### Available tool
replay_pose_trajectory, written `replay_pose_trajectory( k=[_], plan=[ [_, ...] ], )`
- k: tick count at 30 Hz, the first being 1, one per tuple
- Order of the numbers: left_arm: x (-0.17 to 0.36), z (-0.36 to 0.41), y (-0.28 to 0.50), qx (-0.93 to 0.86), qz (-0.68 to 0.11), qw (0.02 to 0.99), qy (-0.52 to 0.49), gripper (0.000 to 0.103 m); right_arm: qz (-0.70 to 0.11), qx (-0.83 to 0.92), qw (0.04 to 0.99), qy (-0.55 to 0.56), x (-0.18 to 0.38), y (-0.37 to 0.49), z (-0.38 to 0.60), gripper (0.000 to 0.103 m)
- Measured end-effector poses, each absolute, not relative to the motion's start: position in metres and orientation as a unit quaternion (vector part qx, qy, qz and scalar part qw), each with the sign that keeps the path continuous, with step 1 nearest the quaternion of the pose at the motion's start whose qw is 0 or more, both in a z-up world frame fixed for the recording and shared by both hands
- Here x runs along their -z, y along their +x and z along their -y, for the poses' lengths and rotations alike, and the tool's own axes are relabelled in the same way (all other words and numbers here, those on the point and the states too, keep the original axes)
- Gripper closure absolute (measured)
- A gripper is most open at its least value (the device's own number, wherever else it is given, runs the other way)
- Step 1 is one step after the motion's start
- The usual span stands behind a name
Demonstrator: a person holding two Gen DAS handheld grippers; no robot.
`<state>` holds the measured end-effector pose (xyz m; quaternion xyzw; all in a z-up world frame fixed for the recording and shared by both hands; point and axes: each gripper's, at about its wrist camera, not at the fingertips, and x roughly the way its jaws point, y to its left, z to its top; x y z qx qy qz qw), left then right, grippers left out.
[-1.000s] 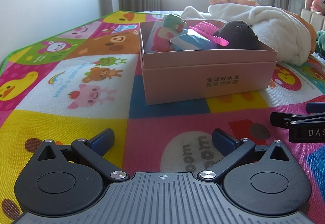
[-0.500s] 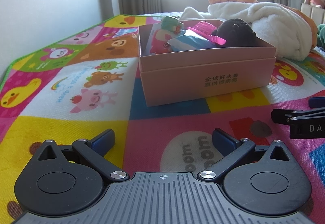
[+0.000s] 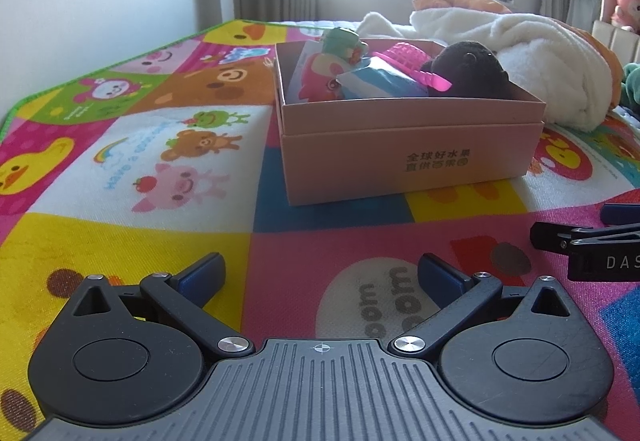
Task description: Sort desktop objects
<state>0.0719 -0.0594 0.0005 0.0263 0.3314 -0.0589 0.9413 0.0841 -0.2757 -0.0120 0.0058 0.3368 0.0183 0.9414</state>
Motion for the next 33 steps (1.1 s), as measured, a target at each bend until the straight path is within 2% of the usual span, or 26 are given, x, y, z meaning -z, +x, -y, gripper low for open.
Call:
replay_pose_trajectory(
  k=[33],
  plan=[
    [-0.0002, 0.058, 0.0724, 0.06, -0.332, 0.941, 0.023, 0.0, -0.337, -0.018, 0.941, 0.006, 0.0116, 0.0836, 0.2756, 0.0]
  ],
)
